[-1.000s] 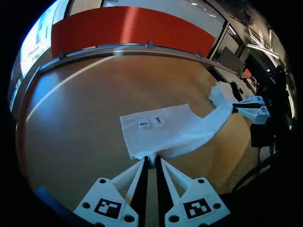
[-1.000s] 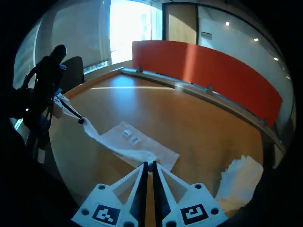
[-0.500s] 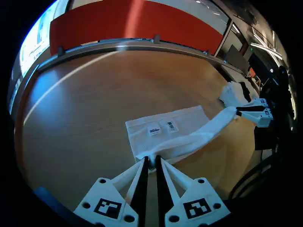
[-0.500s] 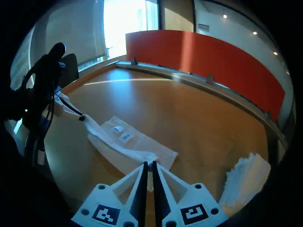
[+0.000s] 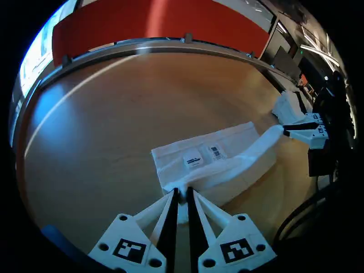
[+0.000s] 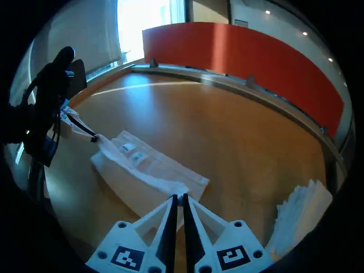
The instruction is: Fold towel
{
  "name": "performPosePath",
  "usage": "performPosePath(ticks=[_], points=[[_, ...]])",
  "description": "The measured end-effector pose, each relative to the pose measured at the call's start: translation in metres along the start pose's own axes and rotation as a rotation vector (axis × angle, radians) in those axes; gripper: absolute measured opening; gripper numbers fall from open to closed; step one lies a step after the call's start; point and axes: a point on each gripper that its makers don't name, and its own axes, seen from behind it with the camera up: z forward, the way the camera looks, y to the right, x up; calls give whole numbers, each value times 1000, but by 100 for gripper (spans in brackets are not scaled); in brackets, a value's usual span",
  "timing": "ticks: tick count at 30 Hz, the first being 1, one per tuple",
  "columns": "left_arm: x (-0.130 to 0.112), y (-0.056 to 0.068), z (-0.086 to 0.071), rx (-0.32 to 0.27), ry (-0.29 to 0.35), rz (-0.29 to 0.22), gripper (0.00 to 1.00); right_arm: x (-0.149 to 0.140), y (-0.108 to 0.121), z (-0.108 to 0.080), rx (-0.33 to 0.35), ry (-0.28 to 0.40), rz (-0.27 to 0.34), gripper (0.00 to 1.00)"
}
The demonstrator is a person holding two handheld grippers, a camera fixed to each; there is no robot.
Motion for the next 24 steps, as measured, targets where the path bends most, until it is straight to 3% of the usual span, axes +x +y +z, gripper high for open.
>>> performPosePath(ticks=[10,18,20,22,24], points=[[3,-12,27,48,-4,19,20,-11,8,24,-18,-36,8,9],[9,-21,38,71,9,-14,42,-13,20,37,-62,-49,22,14],[9,-24,40,80,10,-17,51,-11,21,39,-71,-48,19,15],[10,-28,39,91,15,-16,60,-10,23,39,-80,-44,16,20],[12,-32,37,105,22,-14,65,-7,25,39,-91,-40,14,33]])
